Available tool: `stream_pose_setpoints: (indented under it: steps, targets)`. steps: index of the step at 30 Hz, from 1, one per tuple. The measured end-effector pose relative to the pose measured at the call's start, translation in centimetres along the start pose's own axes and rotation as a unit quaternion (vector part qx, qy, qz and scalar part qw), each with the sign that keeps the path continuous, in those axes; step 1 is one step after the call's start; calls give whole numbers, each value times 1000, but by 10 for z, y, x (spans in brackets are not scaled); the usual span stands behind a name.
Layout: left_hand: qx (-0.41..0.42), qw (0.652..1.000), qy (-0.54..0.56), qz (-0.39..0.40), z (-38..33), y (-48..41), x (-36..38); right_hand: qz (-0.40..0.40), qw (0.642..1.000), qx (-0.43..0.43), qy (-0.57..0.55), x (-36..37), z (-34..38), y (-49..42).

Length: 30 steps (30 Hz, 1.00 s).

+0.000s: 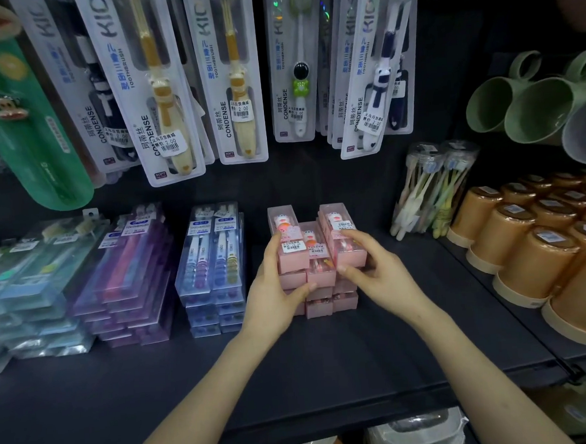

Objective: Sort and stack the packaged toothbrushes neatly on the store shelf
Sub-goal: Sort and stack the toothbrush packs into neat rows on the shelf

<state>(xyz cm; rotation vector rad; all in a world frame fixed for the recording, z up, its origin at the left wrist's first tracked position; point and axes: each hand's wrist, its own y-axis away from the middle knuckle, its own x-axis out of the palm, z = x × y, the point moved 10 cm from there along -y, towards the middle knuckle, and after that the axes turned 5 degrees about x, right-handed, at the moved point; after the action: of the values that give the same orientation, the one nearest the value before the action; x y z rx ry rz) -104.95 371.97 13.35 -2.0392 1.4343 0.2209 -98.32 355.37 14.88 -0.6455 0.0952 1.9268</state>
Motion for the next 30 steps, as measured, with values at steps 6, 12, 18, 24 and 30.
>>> stream_pose_setpoints:
  steps: [6,12,18,24,30]
  targets:
    - [1,1000,-13,5,0,-1,-1,0,1000,3,17,3,3,3]
    - [-61,998,29,19,25,18,5,-20,998,61,-29,11,-23,18]
    - [-109,994,23,18,44,35,23,2,994,90,-55,42,-51,29]
    - [-103,994,-23,-22,42,33,17,-85,992,85,-37,42,-57,27]
    - [-101,993,-47,-42,41,32,14,-112,990,87,2,42,-57,25]
